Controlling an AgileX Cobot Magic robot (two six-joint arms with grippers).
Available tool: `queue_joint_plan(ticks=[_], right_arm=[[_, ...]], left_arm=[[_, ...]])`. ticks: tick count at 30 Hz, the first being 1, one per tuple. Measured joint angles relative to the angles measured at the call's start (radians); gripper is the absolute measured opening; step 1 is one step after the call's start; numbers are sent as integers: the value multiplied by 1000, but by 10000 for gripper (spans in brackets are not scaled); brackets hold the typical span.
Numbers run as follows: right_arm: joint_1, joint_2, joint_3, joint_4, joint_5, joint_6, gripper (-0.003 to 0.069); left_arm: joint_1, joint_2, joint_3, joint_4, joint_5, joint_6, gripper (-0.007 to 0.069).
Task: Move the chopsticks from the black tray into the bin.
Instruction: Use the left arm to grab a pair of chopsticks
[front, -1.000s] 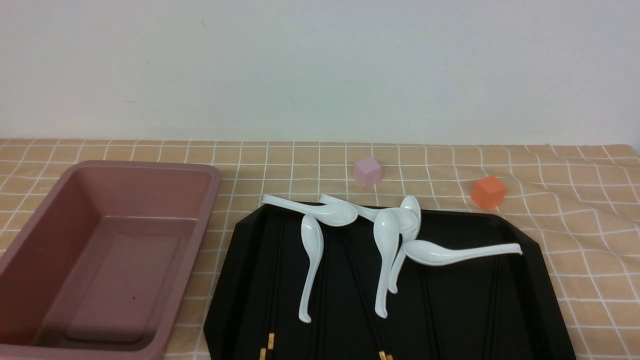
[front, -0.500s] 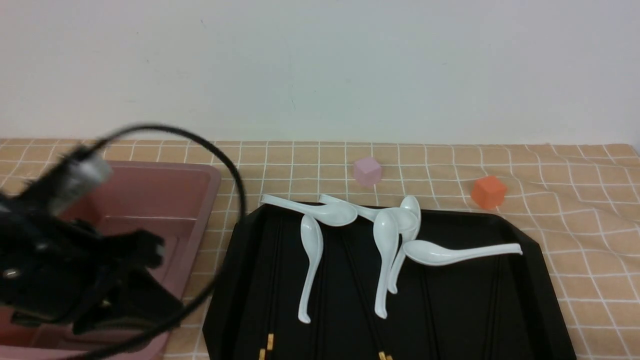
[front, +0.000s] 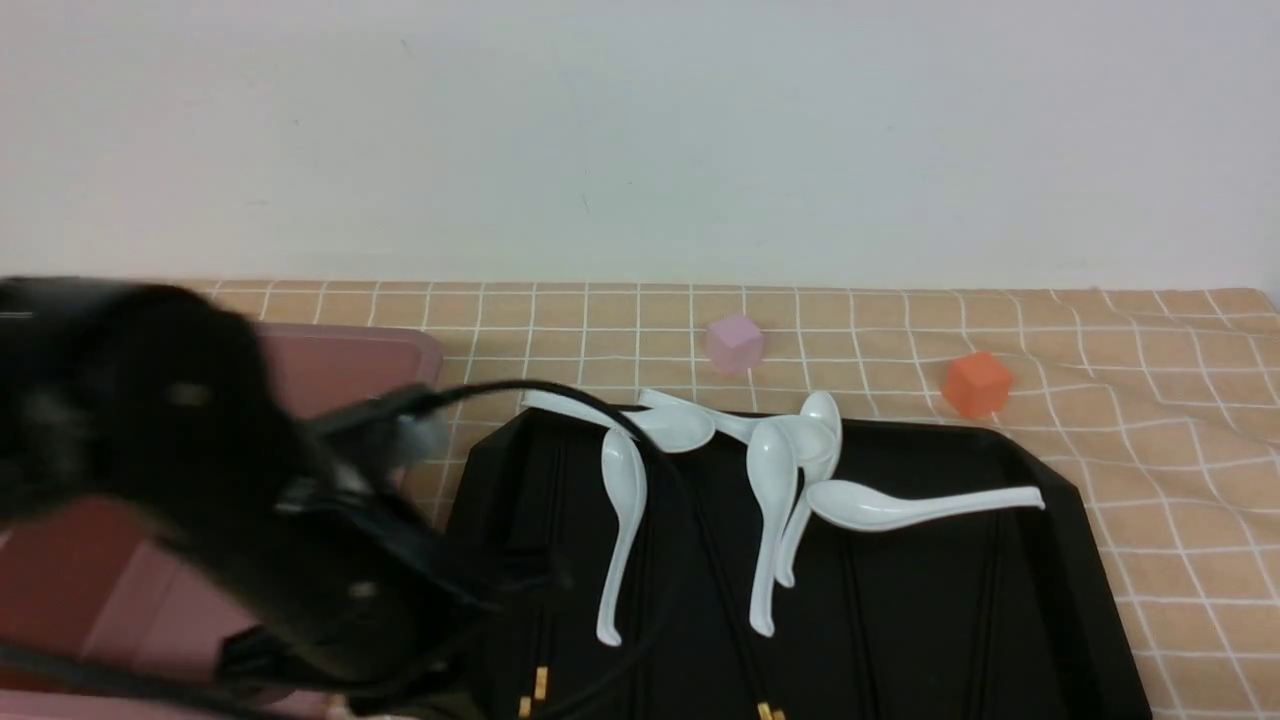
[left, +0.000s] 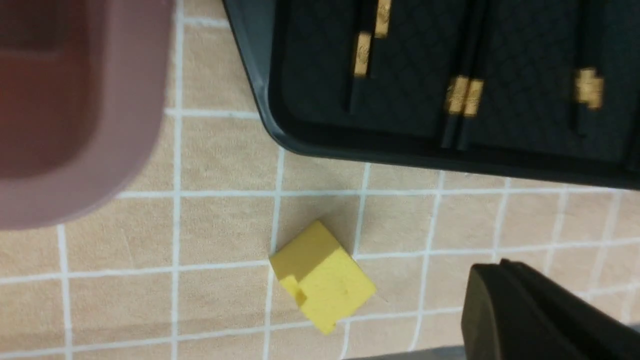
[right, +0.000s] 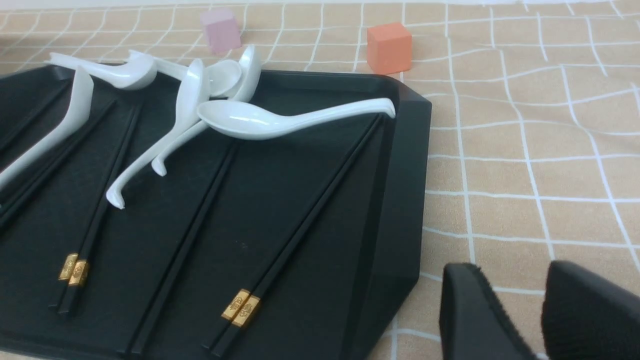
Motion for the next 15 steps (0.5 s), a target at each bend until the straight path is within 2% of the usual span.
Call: queue_joint_plan(ticks=[4, 7, 11, 15], right_arm=[[0, 0, 0, 0, 0, 0, 240], [0, 0, 0, 0, 0, 0, 240], [0, 0, 0, 0, 0, 0, 240], [0, 0, 0, 0, 0, 0, 240]], left_arm=[[-69, 129, -92, 106, 19, -141, 33], [-108, 238, -171, 202, 29, -213, 108], [-139, 341, -237, 318, 33, -245, 223], [-146, 417, -261, 398, 30, -249, 300]])
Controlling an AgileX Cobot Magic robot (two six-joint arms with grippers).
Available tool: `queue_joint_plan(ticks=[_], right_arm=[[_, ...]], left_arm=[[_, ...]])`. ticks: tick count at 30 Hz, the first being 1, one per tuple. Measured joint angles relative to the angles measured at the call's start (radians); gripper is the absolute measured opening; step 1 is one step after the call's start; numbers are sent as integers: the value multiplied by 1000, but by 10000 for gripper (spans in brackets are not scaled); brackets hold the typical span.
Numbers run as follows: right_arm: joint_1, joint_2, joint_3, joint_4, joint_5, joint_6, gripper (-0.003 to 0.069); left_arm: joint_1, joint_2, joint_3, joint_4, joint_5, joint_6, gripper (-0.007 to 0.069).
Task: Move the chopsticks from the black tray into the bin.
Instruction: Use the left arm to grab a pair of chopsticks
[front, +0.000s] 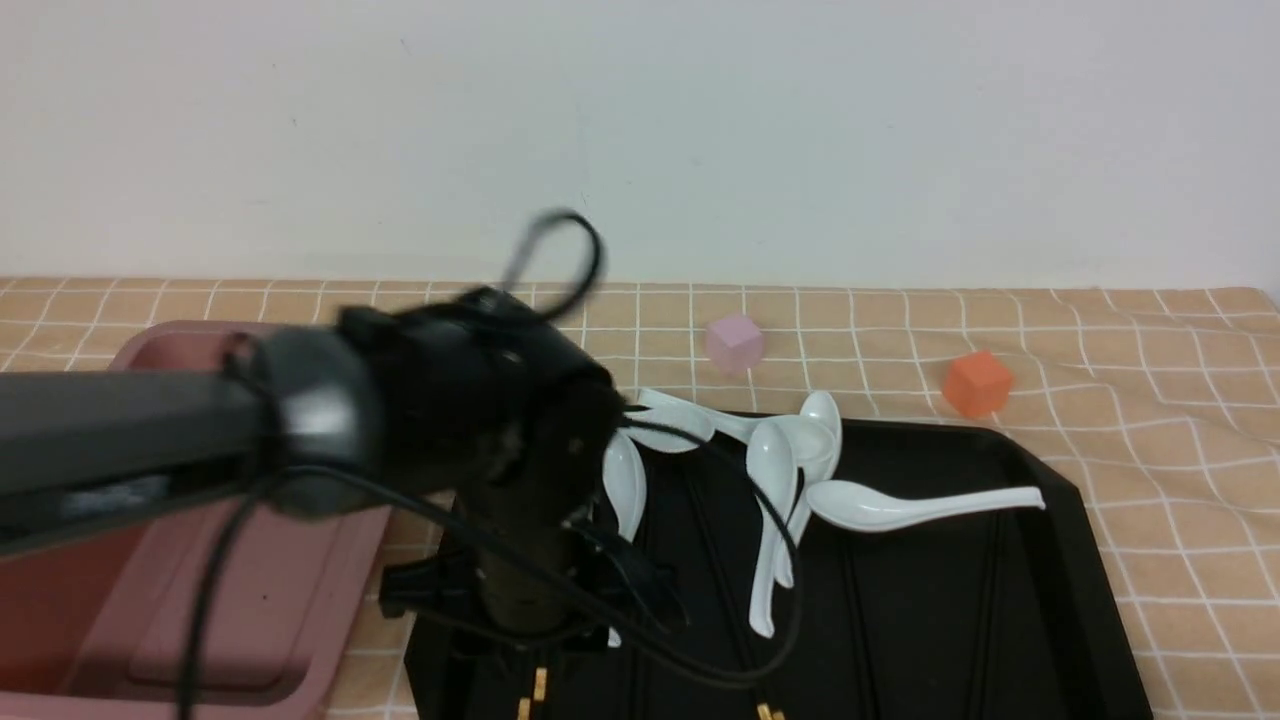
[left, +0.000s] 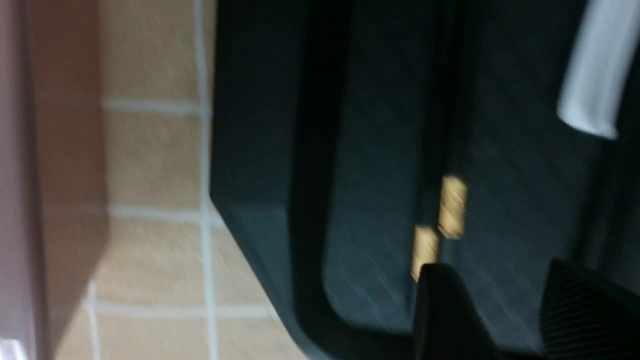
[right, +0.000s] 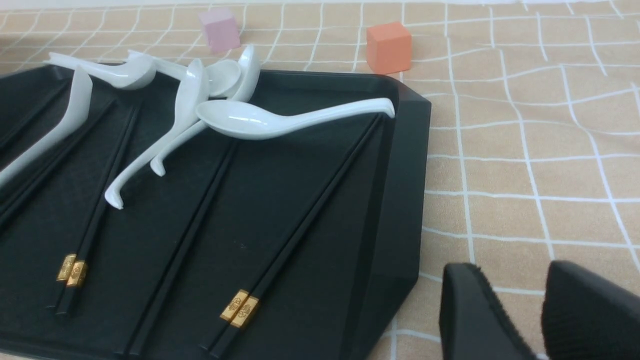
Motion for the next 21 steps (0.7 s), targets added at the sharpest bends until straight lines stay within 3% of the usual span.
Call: queue_joint_plan(ticks=[6, 21], right_arm=[[0, 0, 0, 0, 0, 0, 240], [0, 0, 0, 0, 0, 0, 240]], left_arm=[[-1, 74, 0, 26, -32, -13, 317], [-2, 142, -20, 72, -79, -19, 274]])
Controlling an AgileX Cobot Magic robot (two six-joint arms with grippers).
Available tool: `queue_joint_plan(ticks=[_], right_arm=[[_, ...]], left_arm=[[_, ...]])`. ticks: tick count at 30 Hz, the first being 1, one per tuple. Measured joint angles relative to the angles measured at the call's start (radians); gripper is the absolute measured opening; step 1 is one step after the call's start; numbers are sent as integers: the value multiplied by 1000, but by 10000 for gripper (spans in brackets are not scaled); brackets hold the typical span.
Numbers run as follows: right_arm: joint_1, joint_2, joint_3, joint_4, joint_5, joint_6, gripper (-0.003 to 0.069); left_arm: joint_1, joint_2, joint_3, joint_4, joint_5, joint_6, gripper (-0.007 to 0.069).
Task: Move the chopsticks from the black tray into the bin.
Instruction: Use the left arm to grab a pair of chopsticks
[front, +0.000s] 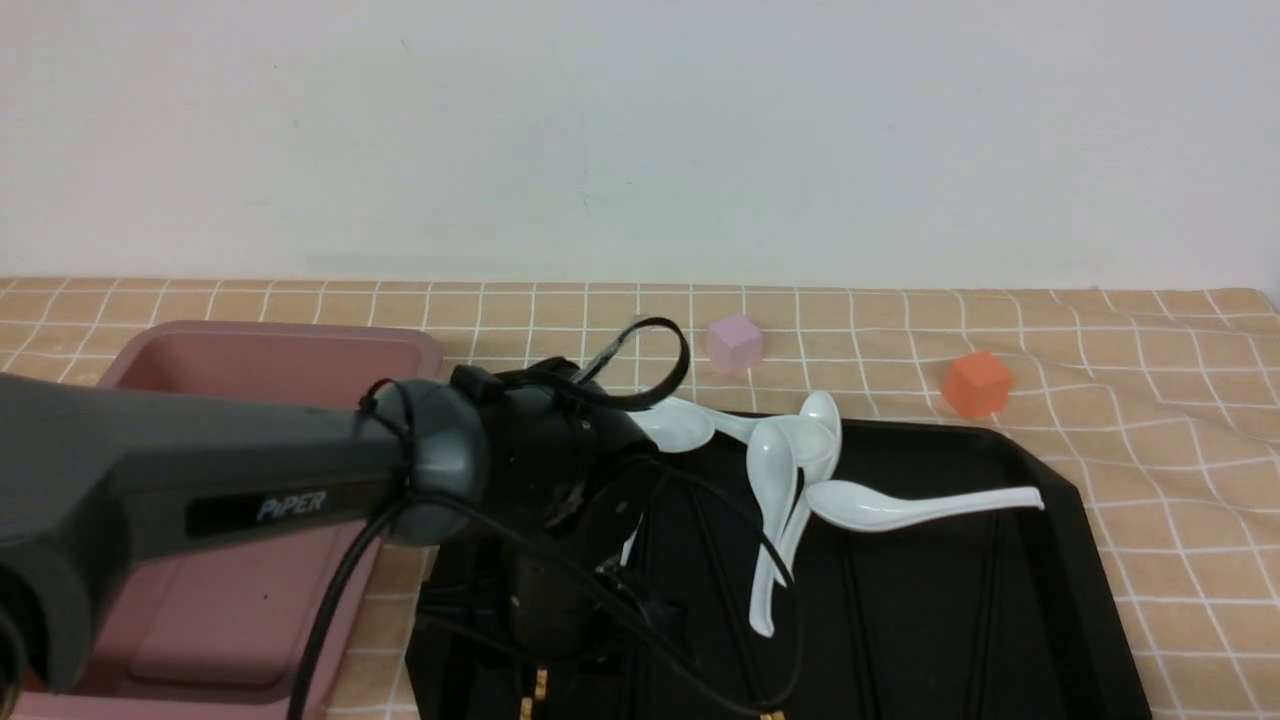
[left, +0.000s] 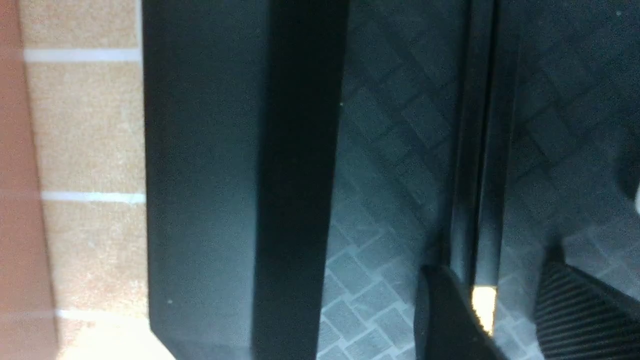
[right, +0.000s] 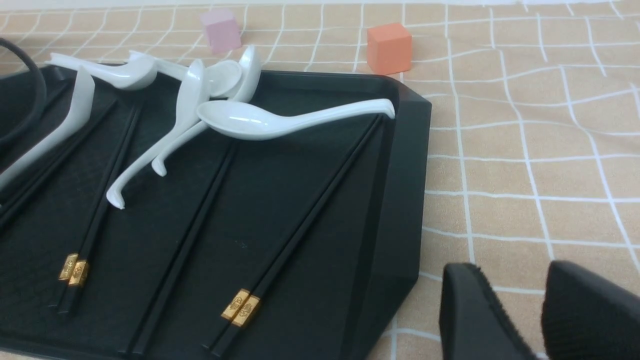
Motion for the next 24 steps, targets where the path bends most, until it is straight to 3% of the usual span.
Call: queue_joint_plan(ticks=[8, 16, 24], right_arm=[[0, 0, 0, 0, 0, 0, 240], [0, 0, 0, 0, 0, 0, 240], [0, 0, 0, 0, 0, 0, 240]], left_arm=[[-2, 8, -7, 12, 15, -60, 117], [0, -54, 8, 48, 83, -99, 118], [0, -354, -99, 67, 161, -61, 118]])
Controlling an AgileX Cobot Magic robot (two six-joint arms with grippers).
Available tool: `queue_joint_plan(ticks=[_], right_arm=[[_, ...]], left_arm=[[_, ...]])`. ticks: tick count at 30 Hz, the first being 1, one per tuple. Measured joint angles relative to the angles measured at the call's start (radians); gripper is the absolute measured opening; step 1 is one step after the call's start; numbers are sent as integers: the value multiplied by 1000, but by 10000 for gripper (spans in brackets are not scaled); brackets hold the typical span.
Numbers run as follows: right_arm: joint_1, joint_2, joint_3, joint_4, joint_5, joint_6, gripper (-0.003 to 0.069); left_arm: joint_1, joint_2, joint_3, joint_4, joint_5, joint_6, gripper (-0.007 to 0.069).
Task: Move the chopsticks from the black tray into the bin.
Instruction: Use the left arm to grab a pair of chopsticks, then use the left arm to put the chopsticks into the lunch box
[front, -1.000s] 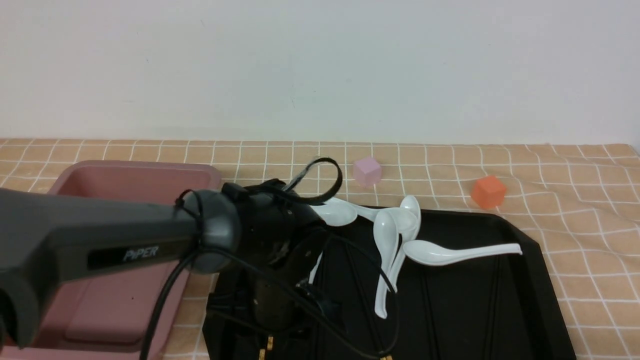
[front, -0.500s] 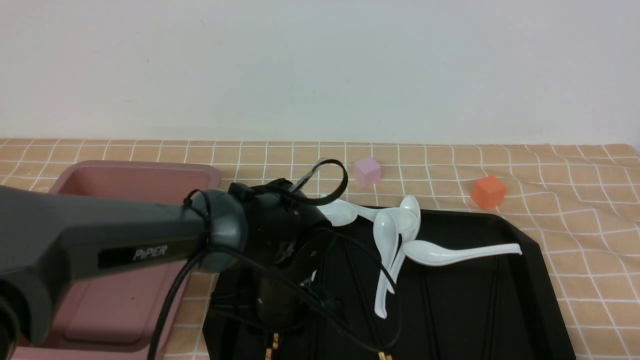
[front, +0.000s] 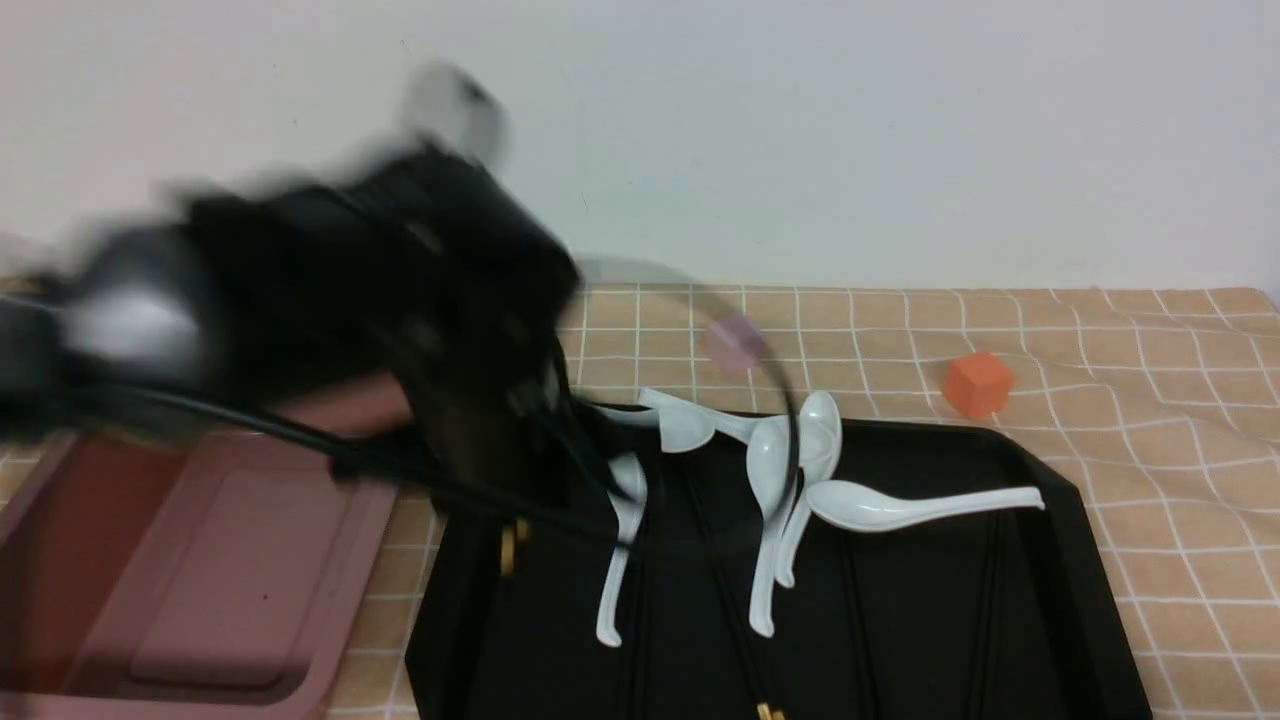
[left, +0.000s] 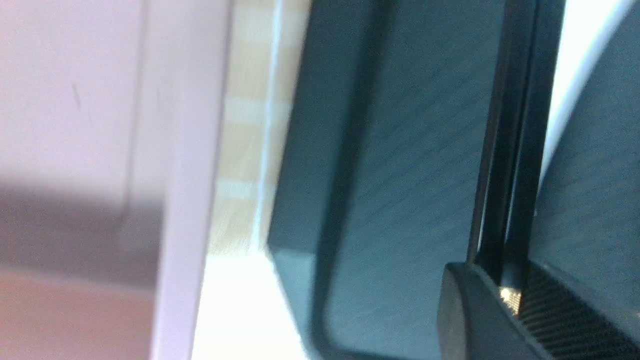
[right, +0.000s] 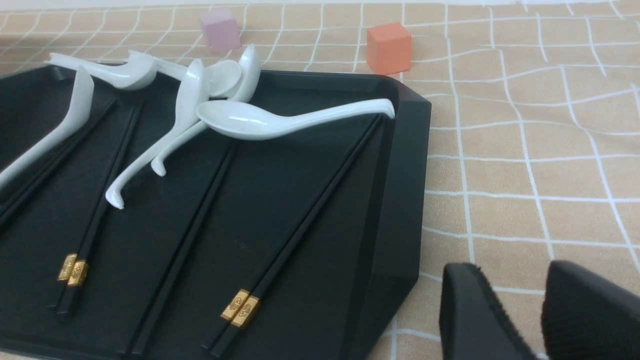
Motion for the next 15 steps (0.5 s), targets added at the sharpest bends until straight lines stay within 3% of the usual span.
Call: queue_joint_plan(ticks=[5, 8, 9, 15], right_arm=[[0, 0, 0, 0, 0, 0, 240], [0, 0, 0, 0, 0, 0, 240], [0, 0, 0, 0, 0, 0, 240], [0, 0, 0, 0, 0, 0, 240]], left_arm=[[70, -191, -58, 14, 80, 128, 118], [138, -238, -58, 20, 170, 196, 118], [203, -252, -52, 23, 210, 244, 118], [364, -257, 118, 37, 172, 307, 118]])
